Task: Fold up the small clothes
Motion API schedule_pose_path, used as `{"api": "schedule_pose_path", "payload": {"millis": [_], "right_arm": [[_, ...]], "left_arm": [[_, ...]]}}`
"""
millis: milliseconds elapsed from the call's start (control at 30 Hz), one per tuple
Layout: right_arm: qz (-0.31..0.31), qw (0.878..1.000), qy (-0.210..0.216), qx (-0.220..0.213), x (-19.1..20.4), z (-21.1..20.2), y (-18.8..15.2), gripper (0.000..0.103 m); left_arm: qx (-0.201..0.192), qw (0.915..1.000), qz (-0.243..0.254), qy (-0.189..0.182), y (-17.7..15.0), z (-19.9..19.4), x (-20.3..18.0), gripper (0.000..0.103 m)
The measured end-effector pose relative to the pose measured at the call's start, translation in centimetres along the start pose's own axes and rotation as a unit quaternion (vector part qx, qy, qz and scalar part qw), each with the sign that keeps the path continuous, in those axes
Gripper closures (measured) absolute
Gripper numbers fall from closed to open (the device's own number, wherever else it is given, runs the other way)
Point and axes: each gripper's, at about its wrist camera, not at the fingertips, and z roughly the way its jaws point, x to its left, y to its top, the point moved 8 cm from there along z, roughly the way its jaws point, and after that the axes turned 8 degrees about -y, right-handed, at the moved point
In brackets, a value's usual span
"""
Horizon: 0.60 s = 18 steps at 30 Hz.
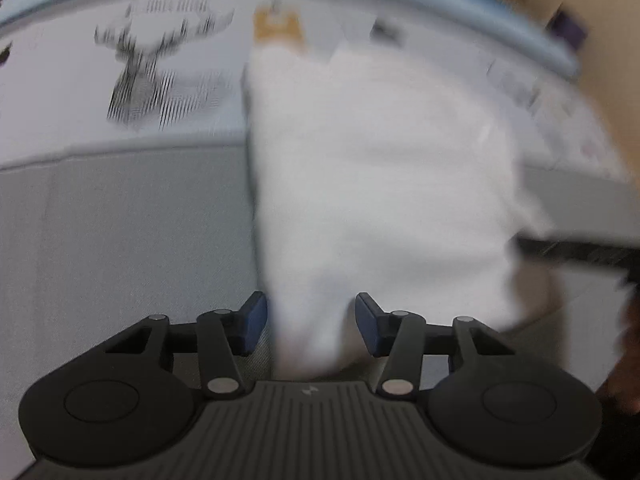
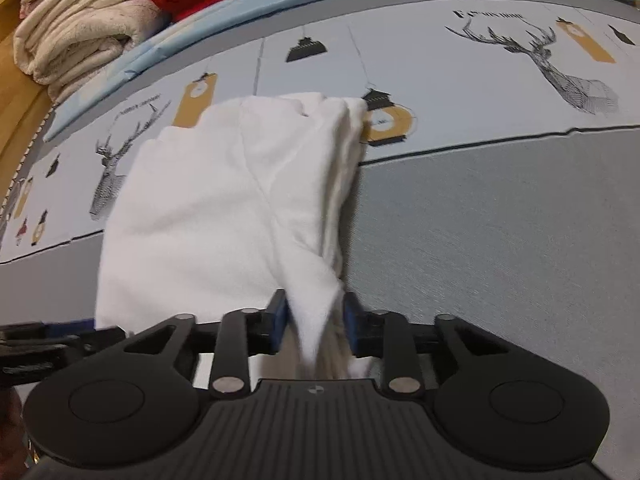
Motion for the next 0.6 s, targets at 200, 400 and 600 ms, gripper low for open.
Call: {"api": "schedule_pose_path", "payload": {"millis": [200,400,600], "right_arm": [[-0.013,0.999,-0.041,0.026,-1.9,-0.1,-1.5,0.056],[-0.015,0.994,-0.078,-0.075,-3.5,-5.7,-1.0,0.057],[-0.028,0.971,-0.078,-0.222,-4.1,-14.7,-1.1,0.05]], "left_arm": [[-0.071,0.9938,0.064,0.057,0.1,-3.2,-1.6,0.035],[-0.174,0.9628,0.159,0.133,0.0,-9.7,-4.6,0.01],[-0.265,0.9505,0.121,0.108,-1.6,-16.8,-8.2,0.009]]}}
